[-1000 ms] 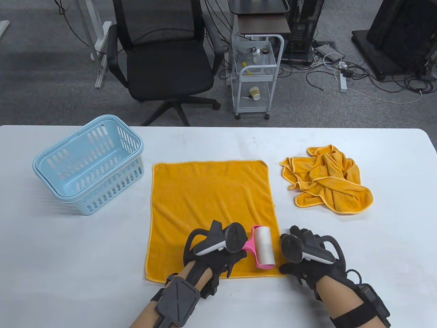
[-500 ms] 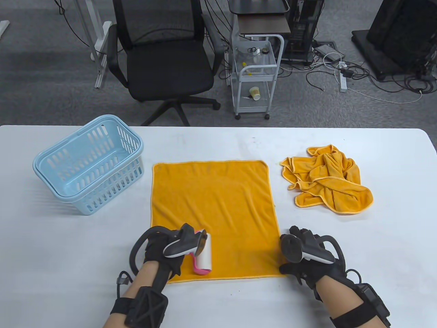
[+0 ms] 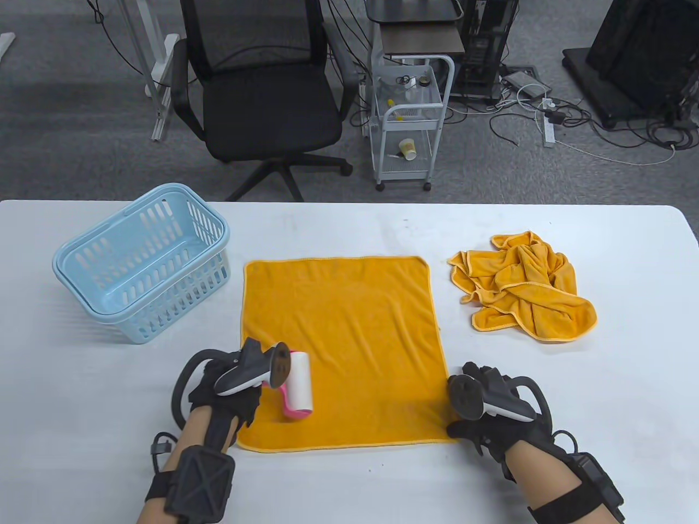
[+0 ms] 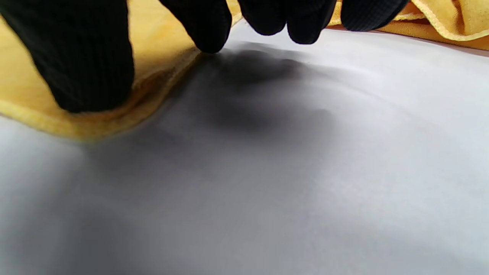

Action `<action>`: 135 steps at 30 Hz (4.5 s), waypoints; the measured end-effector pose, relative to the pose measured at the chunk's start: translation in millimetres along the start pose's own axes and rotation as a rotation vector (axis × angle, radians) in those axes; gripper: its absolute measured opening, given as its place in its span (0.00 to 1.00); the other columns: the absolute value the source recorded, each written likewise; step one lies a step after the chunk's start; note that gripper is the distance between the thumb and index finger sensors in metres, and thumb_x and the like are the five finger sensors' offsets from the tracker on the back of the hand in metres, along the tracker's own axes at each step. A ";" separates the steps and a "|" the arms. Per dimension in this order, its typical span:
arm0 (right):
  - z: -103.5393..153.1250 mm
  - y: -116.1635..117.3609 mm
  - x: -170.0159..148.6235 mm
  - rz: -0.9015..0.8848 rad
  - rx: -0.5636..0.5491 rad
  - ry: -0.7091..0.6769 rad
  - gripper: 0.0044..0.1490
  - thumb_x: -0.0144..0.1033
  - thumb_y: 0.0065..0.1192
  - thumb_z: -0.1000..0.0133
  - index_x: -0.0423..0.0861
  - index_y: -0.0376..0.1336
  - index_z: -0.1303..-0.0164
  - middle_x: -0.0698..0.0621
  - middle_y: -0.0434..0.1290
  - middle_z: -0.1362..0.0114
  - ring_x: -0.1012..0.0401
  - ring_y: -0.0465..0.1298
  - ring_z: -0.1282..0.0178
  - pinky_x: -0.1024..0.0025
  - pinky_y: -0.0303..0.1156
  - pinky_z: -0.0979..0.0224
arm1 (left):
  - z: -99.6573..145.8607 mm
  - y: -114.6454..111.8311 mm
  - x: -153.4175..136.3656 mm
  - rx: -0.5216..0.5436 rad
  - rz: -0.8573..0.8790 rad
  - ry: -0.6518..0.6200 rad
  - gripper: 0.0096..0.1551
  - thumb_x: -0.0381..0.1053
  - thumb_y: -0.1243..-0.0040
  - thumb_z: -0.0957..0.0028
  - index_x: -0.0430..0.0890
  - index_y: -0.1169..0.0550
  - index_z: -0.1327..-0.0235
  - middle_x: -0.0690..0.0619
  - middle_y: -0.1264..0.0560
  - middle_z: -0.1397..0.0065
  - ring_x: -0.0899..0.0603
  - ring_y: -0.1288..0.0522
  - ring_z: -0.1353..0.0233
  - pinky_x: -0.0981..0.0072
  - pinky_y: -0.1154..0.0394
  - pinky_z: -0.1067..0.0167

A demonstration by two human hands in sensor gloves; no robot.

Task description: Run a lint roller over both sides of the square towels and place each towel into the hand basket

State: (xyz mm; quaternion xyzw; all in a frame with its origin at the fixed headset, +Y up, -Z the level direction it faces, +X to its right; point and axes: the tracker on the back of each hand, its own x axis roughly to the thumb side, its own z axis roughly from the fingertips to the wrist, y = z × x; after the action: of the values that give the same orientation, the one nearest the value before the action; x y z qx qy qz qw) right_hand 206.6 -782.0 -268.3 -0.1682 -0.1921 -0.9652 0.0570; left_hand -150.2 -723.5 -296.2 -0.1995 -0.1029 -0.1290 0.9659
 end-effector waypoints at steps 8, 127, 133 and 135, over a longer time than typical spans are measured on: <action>-0.1 0.1 -0.3 -0.001 0.004 -0.001 0.59 0.62 0.72 0.47 0.42 0.52 0.14 0.32 0.48 0.14 0.32 0.54 0.18 0.28 0.57 0.27 | -60.9 16.2 90.1 0.074 0.059 -0.178 0.29 0.56 0.33 0.49 0.62 0.32 0.35 0.60 0.23 0.34 0.47 0.18 0.38 0.45 0.22 0.34; -0.4 0.8 2.0 0.034 0.010 0.004 0.58 0.63 0.70 0.46 0.42 0.52 0.14 0.32 0.50 0.15 0.32 0.55 0.18 0.29 0.58 0.28 | -2.6 -37.8 -66.3 -0.099 -0.276 0.352 0.23 0.52 0.35 0.47 0.63 0.32 0.41 0.60 0.26 0.31 0.45 0.20 0.33 0.41 0.27 0.29; -0.4 0.8 2.3 0.030 0.013 0.006 0.58 0.63 0.70 0.47 0.42 0.52 0.14 0.33 0.50 0.14 0.32 0.55 0.18 0.29 0.58 0.28 | 7.8 -23.0 -38.4 -0.009 0.065 0.144 0.26 0.53 0.34 0.47 0.62 0.33 0.38 0.59 0.26 0.32 0.46 0.20 0.36 0.41 0.26 0.31; -0.5 1.0 2.1 0.027 0.013 0.005 0.58 0.63 0.70 0.46 0.42 0.52 0.14 0.33 0.50 0.14 0.32 0.55 0.18 0.29 0.58 0.28 | 6.8 -14.1 -7.3 0.018 0.132 0.031 0.29 0.55 0.33 0.48 0.61 0.34 0.36 0.59 0.26 0.32 0.46 0.20 0.36 0.41 0.25 0.32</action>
State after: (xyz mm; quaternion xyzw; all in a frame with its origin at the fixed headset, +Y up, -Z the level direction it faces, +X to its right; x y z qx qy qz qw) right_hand 204.6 -783.2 -267.6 -0.1679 -0.1961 -0.9635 0.0715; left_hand -162.2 -731.6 -286.8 -0.1952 -0.0758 -0.0673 0.9755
